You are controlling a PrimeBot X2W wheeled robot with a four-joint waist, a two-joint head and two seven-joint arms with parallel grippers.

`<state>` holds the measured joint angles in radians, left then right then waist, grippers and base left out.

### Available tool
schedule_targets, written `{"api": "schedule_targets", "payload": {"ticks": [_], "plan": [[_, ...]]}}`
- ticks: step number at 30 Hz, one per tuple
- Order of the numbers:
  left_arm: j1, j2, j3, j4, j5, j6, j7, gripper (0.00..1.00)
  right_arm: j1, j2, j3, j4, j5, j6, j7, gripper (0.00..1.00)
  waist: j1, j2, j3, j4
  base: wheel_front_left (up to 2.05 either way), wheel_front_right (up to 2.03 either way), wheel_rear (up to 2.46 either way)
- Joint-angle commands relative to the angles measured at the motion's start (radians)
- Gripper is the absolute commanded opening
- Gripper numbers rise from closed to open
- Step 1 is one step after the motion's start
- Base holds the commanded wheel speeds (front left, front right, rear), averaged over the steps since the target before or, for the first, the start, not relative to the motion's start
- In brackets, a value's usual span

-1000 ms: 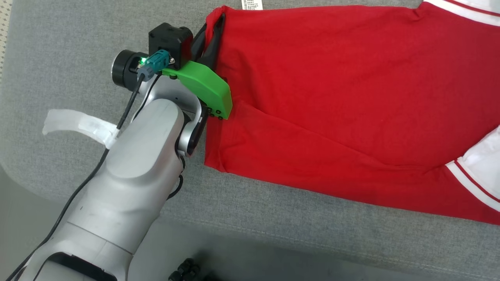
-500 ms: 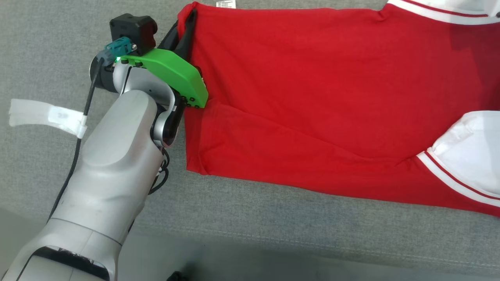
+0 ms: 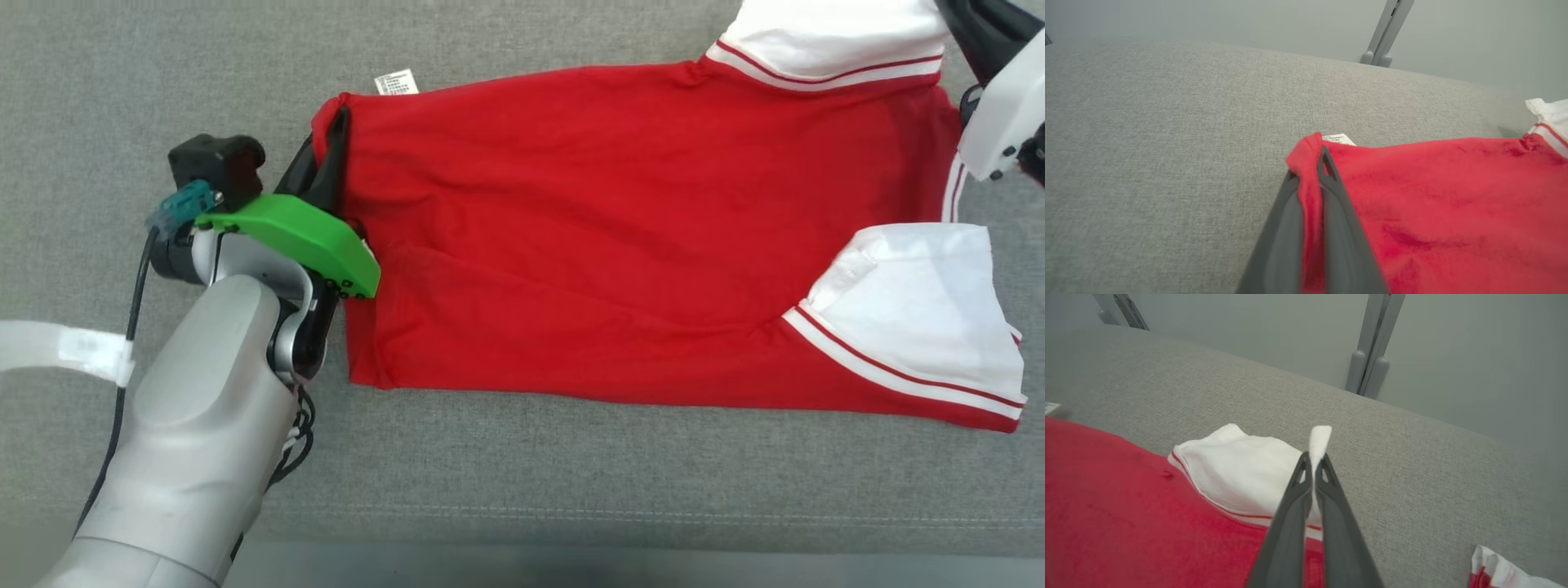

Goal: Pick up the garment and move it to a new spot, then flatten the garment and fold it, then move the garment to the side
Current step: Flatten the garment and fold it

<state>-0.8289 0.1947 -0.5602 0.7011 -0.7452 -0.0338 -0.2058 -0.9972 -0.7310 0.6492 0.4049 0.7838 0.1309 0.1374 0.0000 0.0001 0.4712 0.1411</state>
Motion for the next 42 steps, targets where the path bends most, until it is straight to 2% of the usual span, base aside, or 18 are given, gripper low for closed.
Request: {"api": "schedule_targets", "payload": {"ticks": [1,12,17,22,23,24,25,26,27,29,30,31,35,42], "plan": [[0.044,0.015,0.005,-0.030,-0.005,-0.002,-0.017,0.00,0.034,-0.028,0.025,-0.027,0.018,0.000,-0.048,0.00,0.0000,-0.0001,-0.049,-0.043,0.00,0.00,0.00],[0.254,0.065,0.036,-0.232,0.007,0.014,-0.054,0.00,0.150,-0.101,0.140,-0.098,0.061,0.000,-0.215,0.00,0.0000,-0.0001,-0.112,-0.085,0.00,0.00,0.00],[0.349,0.078,0.057,-0.304,-0.008,0.028,-0.058,0.00,0.187,-0.104,0.174,-0.078,0.074,0.000,-0.276,0.00,0.0000,-0.0001,-0.124,-0.092,0.00,0.00,0.00],[0.386,0.080,0.062,-0.300,-0.020,0.031,-0.058,0.00,0.208,-0.087,0.214,-0.043,0.070,0.000,-0.324,0.00,0.0000,-0.0001,-0.129,-0.095,0.00,0.00,0.00],[0.389,0.077,0.065,-0.291,-0.027,0.031,-0.058,0.04,0.211,-0.082,0.224,-0.033,0.066,0.000,-0.333,0.00,0.0000,-0.0001,-0.129,-0.096,0.00,0.00,0.00],[0.390,0.076,0.064,-0.284,-0.029,0.030,-0.058,0.16,0.211,-0.078,0.238,-0.028,0.052,0.000,-0.341,0.00,0.0000,-0.0001,-0.129,-0.098,0.00,0.00,0.00],[0.390,0.075,0.066,-0.277,-0.032,0.030,-0.058,0.37,0.208,-0.074,0.247,-0.017,0.044,-0.001,-0.352,0.04,0.0000,-0.0001,-0.129,-0.100,0.00,0.00,0.00],[0.391,0.074,0.069,-0.268,-0.032,0.030,-0.058,0.62,0.209,-0.069,0.257,-0.007,0.038,0.000,-0.360,0.14,0.0000,-0.0001,-0.130,-0.101,0.00,0.00,0.00],[0.394,0.072,0.070,-0.260,-0.034,0.029,-0.058,1.00,0.210,-0.063,0.266,0.004,0.032,0.000,-0.368,0.28,0.0000,-0.0001,-0.131,-0.103,0.00,0.00,0.00],[0.405,0.066,0.075,-0.250,-0.043,0.028,-0.059,1.00,0.214,-0.052,0.285,0.019,0.024,0.000,-0.382,0.61,0.0000,-0.0001,-0.134,-0.105,0.00,0.00,0.00],[0.411,0.064,0.078,-0.248,-0.048,0.027,-0.059,1.00,0.216,-0.050,0.293,0.025,0.020,0.000,-0.388,0.87,0.0000,-0.0001,-0.136,-0.105,0.00,0.00,0.00],[0.420,0.063,0.080,-0.245,-0.052,0.026,-0.059,1.00,0.220,-0.049,0.302,0.026,0.016,0.000,-0.392,1.00,0.0000,-0.0001,-0.138,-0.106,0.00,0.00,0.00],[0.464,0.076,0.085,-0.254,-0.058,0.028,-0.059,1.00,0.242,-0.064,0.338,0.014,-0.002,0.000,-0.403,1.00,0.0000,-0.0001,-0.150,-0.109,0.00,0.00,0.00],[0.557,0.097,0.164,-0.379,-0.034,0.072,-0.059,1.00,0.319,-0.122,0.341,-0.044,-0.028,0.000,-0.404,1.00,0.0000,-0.0001,-0.185,-0.122,0.00,0.00,0.00]]}}
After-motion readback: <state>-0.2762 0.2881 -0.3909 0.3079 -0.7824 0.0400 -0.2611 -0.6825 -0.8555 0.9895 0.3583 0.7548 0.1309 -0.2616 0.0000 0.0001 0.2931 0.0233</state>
